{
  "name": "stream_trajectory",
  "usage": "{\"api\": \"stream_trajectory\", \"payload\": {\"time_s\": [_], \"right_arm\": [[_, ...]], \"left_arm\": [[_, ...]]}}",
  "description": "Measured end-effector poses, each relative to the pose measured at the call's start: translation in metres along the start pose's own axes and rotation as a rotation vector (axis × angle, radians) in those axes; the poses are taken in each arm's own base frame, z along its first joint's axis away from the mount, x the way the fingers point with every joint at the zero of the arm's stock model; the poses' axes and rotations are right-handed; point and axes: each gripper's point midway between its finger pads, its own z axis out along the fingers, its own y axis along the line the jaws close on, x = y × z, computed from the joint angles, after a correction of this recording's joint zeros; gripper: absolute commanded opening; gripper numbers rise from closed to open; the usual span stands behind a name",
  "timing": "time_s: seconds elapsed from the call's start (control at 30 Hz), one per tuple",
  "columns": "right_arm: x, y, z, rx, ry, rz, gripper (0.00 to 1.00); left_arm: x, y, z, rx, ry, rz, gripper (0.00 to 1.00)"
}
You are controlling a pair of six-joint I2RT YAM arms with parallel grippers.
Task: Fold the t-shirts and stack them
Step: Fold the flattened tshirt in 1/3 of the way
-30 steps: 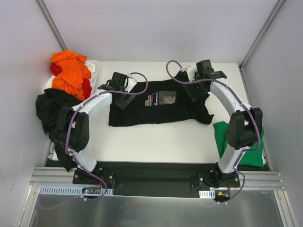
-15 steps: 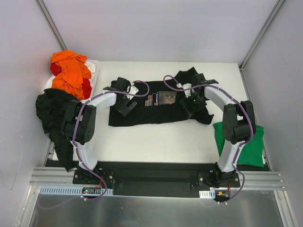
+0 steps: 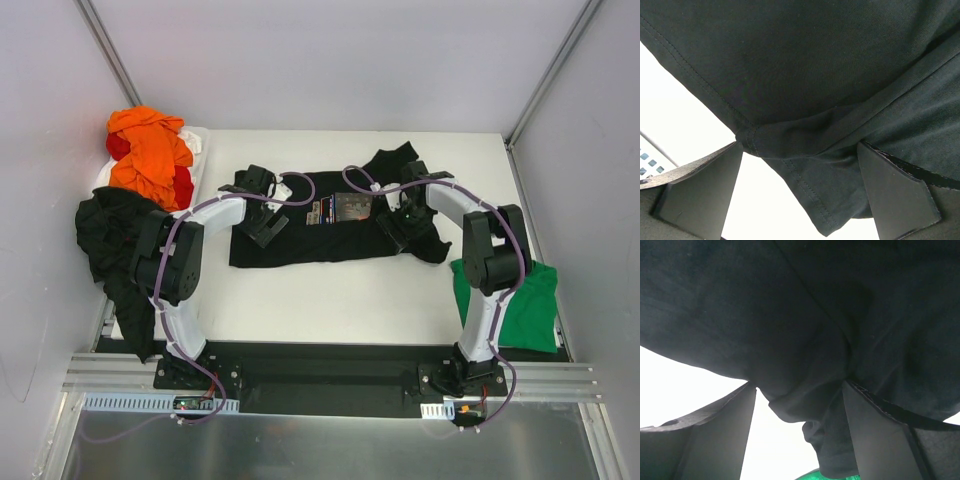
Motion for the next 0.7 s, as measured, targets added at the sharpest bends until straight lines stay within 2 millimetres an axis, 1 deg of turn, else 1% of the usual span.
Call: {"api": "stream_trajectory", "payload": {"time_s": [0.43,0.53,0.7], "right_arm": [[0.001,-0.002,0.002,0.026,-0.006,-0.008,0.74],[0.003,-0.004,0.002,0.058,-0.016,-0.02,0.81],[0.01,-0.004,0.003,0.126,-0.011,-0.049,0.84]], "left_arm": [[0.002,0.0,0.001,-0.006,0.0,-0.003,0.99],[0.003,0.0,0.0,-0.012,-0.002,-0.004,0.99],[0.005,0.0,-0.001,-0.016,-0.009,-0.011,0.99]]}}
